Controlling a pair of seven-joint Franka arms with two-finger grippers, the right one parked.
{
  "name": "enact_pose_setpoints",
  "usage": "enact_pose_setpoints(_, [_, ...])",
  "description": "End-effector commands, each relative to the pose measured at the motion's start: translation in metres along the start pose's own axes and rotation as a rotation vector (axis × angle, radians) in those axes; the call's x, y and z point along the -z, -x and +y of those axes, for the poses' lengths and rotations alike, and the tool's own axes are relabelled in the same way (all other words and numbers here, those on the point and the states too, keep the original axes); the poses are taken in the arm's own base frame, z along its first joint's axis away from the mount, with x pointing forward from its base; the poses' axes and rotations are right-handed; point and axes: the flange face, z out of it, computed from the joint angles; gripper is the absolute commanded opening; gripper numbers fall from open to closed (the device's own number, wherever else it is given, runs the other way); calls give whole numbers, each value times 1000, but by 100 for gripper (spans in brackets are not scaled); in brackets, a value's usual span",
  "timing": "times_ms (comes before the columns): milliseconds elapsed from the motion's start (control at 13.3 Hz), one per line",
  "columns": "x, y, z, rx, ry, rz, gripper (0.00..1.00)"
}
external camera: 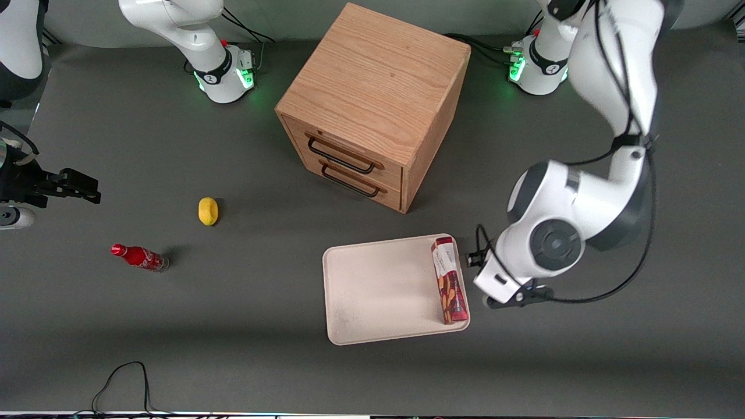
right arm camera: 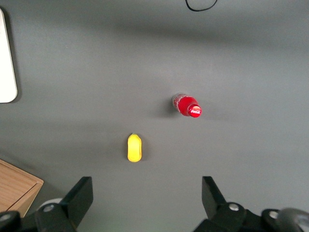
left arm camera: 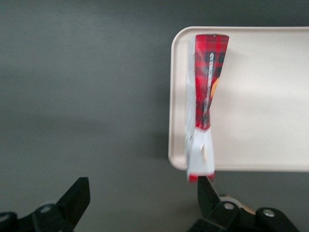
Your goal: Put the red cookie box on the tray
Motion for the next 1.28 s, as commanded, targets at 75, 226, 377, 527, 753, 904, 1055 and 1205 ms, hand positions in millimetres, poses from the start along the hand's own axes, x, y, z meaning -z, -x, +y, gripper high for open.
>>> enact_pose_setpoints(75, [53, 62, -94, -64, -59, 6, 100])
enact_pose_setpoints(226, [80, 78, -153, -64, -63, 11, 100])
enact_pose_setpoints(377, [105, 83, -205, -37, -60, 0, 100])
enact_pose_setpoints(527, [123, 88, -247, -55, -47, 2, 100])
enact_pose_setpoints(753, [148, 95, -278, -27, -38, 8, 100])
enact_pose_setpoints(904, [166, 99, -291, 2, -34, 3, 100])
enact_pose_setpoints(1055, [178, 102, -296, 17, -28, 0, 100])
enact_pose_setpoints(1205, [184, 106, -286, 0, -34, -6, 100])
